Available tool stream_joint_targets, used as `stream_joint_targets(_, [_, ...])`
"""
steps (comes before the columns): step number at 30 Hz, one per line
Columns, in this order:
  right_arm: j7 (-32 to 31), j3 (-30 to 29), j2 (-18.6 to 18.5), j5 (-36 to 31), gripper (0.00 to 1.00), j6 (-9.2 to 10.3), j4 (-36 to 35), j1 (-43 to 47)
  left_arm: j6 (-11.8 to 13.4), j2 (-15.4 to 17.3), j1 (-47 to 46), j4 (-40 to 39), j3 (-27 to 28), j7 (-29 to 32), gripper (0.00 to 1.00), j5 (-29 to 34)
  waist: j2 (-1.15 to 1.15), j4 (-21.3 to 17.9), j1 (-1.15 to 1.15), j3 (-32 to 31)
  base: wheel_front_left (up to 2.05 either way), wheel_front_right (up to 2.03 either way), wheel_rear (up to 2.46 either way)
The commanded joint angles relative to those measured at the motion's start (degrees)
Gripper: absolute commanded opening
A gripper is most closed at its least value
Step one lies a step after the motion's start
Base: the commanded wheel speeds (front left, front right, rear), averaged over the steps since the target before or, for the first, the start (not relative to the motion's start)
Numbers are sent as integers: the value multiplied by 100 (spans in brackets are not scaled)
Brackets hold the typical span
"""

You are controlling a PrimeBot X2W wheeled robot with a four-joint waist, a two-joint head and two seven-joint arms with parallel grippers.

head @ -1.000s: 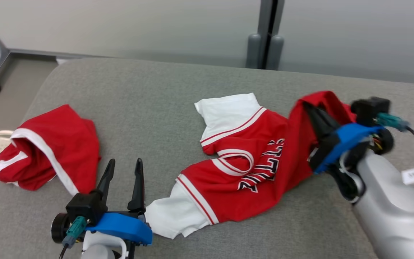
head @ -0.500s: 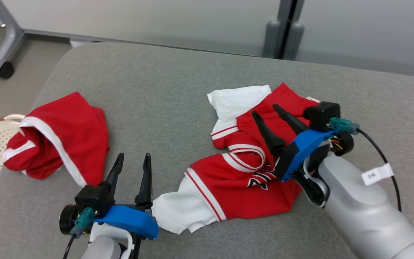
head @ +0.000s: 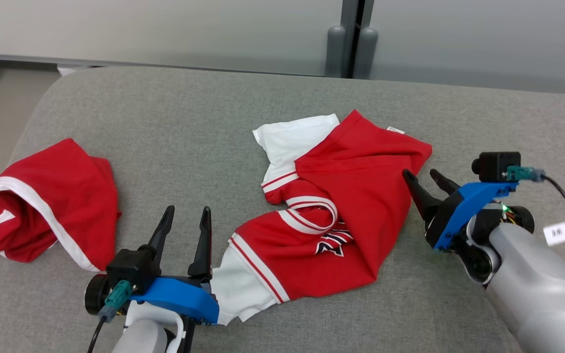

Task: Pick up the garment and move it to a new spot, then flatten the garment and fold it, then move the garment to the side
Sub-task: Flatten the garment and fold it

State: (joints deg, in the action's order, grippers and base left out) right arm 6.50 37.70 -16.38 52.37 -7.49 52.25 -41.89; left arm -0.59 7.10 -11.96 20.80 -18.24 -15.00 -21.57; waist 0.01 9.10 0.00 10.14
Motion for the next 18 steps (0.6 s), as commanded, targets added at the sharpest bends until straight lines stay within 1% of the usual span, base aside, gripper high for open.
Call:
stream_joint_targets(1, [-333,-1,76,146,100,-1,178,-154,-34,-11,-82,35,17,-26,100,41,-1,83,0,75,0,0,0])
stream_joint_targets(4, [-789,-83,135,406,100,-1,480,-361,-43,-54,-133,98,21,-27,100,47,-1,191,0,126,0,0,0])
stream_joint_targets(7, [-1122,-219,229,739,100,-1,640,-440,-68,-80,-139,159,52,-27,100,42,-1,273,0,144,0,0,0])
stream_joint_targets(9, [-1133,-253,199,832,100,-1,701,-530,-86,-96,-151,190,69,-27,100,41,-1,309,0,149,0,0,0])
stream_joint_targets(11, [-1046,-257,215,880,51,-1,709,-567,-90,-102,-166,204,100,-27,100,57,-1,331,0,150,0,0,0])
stream_joint_targets(12, [-970,-268,226,910,47,-1,686,-577,-94,-105,-167,207,114,-27,100,67,-1,334,0,153,0,0,0])
stream_joint_targets(13, [-855,-283,224,927,40,-1,646,-595,-98,-108,-162,209,126,-27,100,75,-1,332,0,156,0,0,0])
stream_joint_targets(14, [-747,-266,220,922,26,-1,589,-602,-96,-112,-158,207,139,-27,100,85,-1,326,0,161,0,0,0])
stream_joint_targets(15, [-665,-249,226,957,0,-1,536,-584,-93,-114,-154,205,153,-27,100,93,-1,314,0,164,0,0,0])
stream_joint_targets(18, [-598,-216,239,1041,0,-1,427,-509,-99,-115,-142,219,176,-27,100,97,-1,277,0,158,0,0,0])
